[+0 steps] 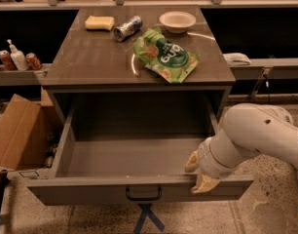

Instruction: Open top drawer

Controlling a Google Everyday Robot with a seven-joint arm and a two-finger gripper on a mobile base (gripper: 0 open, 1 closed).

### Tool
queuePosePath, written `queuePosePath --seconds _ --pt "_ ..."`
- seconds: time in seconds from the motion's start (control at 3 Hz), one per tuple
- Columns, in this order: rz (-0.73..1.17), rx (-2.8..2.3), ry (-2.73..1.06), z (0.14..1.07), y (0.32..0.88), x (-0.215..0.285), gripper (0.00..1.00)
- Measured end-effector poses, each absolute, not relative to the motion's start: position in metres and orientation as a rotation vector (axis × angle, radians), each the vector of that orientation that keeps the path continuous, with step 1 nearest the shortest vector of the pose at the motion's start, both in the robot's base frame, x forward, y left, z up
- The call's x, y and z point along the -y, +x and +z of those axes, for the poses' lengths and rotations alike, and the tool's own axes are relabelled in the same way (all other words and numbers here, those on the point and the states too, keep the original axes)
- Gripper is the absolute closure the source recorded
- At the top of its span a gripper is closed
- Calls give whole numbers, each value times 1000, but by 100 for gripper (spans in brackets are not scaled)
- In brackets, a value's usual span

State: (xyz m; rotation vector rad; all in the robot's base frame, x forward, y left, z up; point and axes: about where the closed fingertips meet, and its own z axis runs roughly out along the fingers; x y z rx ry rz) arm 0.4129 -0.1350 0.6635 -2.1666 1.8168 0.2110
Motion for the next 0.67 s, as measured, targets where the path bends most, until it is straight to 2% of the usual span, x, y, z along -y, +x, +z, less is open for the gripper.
queuePosePath --seconds 0.33,0.67 --pt "199 -1805 -2170 676 418 140 2" --pt "107 -1811 -2158 717 426 149 0"
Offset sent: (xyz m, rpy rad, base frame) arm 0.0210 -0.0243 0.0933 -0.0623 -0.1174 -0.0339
